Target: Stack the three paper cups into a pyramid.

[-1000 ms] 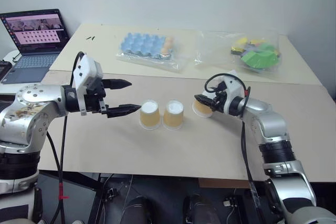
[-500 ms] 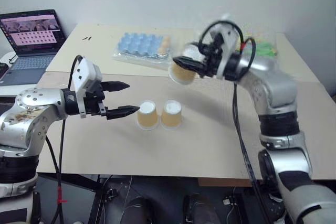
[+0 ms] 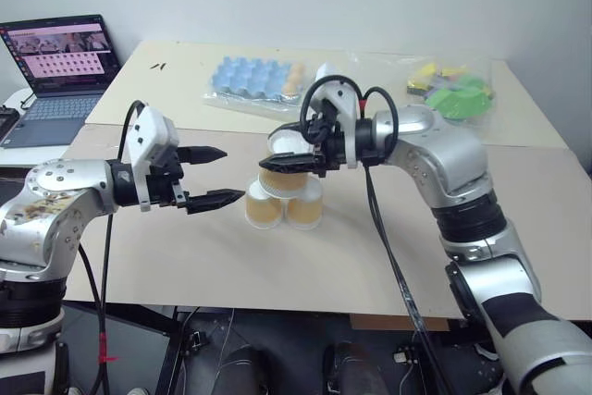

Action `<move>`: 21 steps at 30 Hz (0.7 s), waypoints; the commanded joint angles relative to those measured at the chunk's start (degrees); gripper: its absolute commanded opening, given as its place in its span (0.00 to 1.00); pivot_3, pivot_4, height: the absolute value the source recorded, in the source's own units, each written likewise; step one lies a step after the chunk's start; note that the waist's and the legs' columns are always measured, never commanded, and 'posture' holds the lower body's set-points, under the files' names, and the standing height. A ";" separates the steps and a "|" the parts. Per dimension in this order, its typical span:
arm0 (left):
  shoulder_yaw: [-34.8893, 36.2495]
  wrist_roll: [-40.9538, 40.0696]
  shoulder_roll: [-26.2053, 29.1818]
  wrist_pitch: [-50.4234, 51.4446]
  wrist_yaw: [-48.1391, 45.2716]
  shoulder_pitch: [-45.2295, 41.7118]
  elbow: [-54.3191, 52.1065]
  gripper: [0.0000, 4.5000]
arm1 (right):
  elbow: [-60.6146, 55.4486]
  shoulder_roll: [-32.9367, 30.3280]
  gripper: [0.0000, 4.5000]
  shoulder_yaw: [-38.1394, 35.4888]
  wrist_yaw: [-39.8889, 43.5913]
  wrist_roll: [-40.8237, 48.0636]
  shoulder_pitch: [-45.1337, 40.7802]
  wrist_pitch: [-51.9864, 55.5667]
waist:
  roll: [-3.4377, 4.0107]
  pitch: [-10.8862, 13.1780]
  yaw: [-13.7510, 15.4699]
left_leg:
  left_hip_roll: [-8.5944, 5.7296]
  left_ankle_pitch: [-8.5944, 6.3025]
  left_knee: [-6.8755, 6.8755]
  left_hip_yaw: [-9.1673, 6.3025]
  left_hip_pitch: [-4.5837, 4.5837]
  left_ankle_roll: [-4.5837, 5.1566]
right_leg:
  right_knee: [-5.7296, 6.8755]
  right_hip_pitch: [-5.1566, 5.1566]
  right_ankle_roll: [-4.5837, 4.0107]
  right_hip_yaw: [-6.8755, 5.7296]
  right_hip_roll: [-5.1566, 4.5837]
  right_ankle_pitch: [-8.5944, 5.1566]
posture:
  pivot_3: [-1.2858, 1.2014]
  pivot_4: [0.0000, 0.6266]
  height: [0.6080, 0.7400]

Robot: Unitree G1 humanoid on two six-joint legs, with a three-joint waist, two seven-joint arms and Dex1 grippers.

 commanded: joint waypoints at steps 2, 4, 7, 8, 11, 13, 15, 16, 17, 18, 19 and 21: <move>2.19 -1.17 1.38 -0.21 0.47 0.06 -2.43 1.00 | 0.76 0.51 0.63 -0.17 0.86 -1.12 -0.09 -2.55 | 0.00 0.00 0.00 | 0.00 0.00 0.00 0.00 0.00 0.00 | 0.01 -0.01 0.00 0.00 0.00 0.00 | 0.52 0.24 0.75; 2.23 -1.20 1.55 -0.11 0.49 0.19 -2.56 1.00 | 1.91 0.97 0.63 0.09 0.63 -1.94 0.30 -3.24 | 0.00 0.00 0.00 | 0.00 0.00 0.00 0.01 0.00 0.00 | 0.01 -0.02 0.00 0.00 0.00 0.00 | 0.52 0.24 0.75; 2.20 -1.27 1.70 -0.12 0.54 0.26 -2.51 1.00 | 2.89 1.64 0.71 -0.09 0.30 -2.62 0.54 -3.69 | 0.00 0.00 -0.02 | 0.00 0.00 0.00 0.01 0.00 0.00 | 0.00 -0.01 0.00 0.00 0.00 0.00 | 0.52 0.24 0.75; 2.11 -1.25 1.68 -0.13 0.61 0.26 -2.53 1.00 | 2.94 1.74 0.79 -0.09 0.24 -2.93 0.61 -4.12 | 0.00 0.00 -0.02 | 0.01 0.00 0.00 0.01 0.00 0.00 | 0.00 -0.01 0.00 0.00 0.00 0.00 | 0.52 0.24 0.75; 1.87 -1.29 1.56 -0.01 0.76 0.13 -2.61 1.00 | 1.05 1.63 0.97 -2.15 0.30 -1.74 0.02 -3.82 | 0.00 0.00 -0.02 | 0.01 0.00 0.00 0.01 0.01 -0.01 | 0.00 -0.01 0.00 0.00 0.00 0.00 | 0.52 0.24 0.75; 1.85 -1.26 1.59 -0.08 0.72 0.13 -2.49 1.00 | -1.29 0.86 0.97 -4.90 1.34 1.12 -0.86 -2.27 | 0.00 0.00 0.03 | 0.00 0.00 0.00 0.01 0.00 -0.01 | 0.01 -0.03 0.00 0.01 0.00 0.00 | 0.52 0.24 0.75; 1.85 -1.18 1.63 -0.14 0.73 0.14 -2.40 1.00 | -3.86 -1.05 0.97 -9.71 2.82 5.76 -2.60 -0.03 | 0.00 0.01 0.15 | 0.00 0.00 -0.01 0.00 -0.01 -0.01 | 0.11 -0.02 0.00 0.00 0.00 0.00 | 0.52 0.24 0.75; 1.94 -1.20 1.66 -0.16 0.71 0.24 -2.43 1.00 | -4.69 -1.63 0.97 -11.41 3.01 7.48 -3.19 1.01 | 0.00 0.01 0.21 | 0.00 0.00 -0.01 -0.01 -0.06 0.00 | 0.13 -0.03 0.00 -0.02 0.00 0.00 | 0.52 0.24 0.75; 2.13 -1.28 1.67 -0.12 0.76 0.36 -2.45 1.00 | -5.46 -2.30 0.97 -13.86 2.92 10.22 -4.12 3.02 | 0.00 0.01 0.21 | -0.01 0.00 0.00 -0.03 -0.09 0.00 | 0.12 -0.04 0.00 -0.04 -0.01 0.00 | 0.52 0.24 0.75; 2.32 -1.37 1.62 -0.02 0.90 0.48 -2.43 1.00 | -6.15 -2.94 0.97 -16.35 2.71 12.89 -4.91 4.68 | 0.00 0.01 0.20 | -0.01 -0.01 0.00 -0.03 -0.09 0.01 | 0.11 -0.03 0.00 -0.05 -0.01 0.00 | 0.52 0.24 0.75; 2.66 -1.45 1.53 0.13 1.20 0.73 -2.36 1.00 | -6.61 -3.61 0.97 -19.88 1.98 16.50 -5.89 6.89 | 0.00 0.01 0.17 | -0.01 -0.01 -0.01 -0.03 -0.10 0.01 | 0.10 -0.03 0.00 -0.05 -0.01 0.00 | 0.52 0.24 0.75; 3.83 -1.74 1.12 0.56 2.32 1.67 -2.27 1.00 | -6.60 -4.53 0.97 -27.18 -0.97 23.59 -7.35 10.98 | 0.00 0.01 0.13 | 0.02 -0.01 -0.02 -0.06 -0.09 0.01 | 0.10 -0.02 0.00 -0.07 0.01 0.00 | 0.52 0.24 0.75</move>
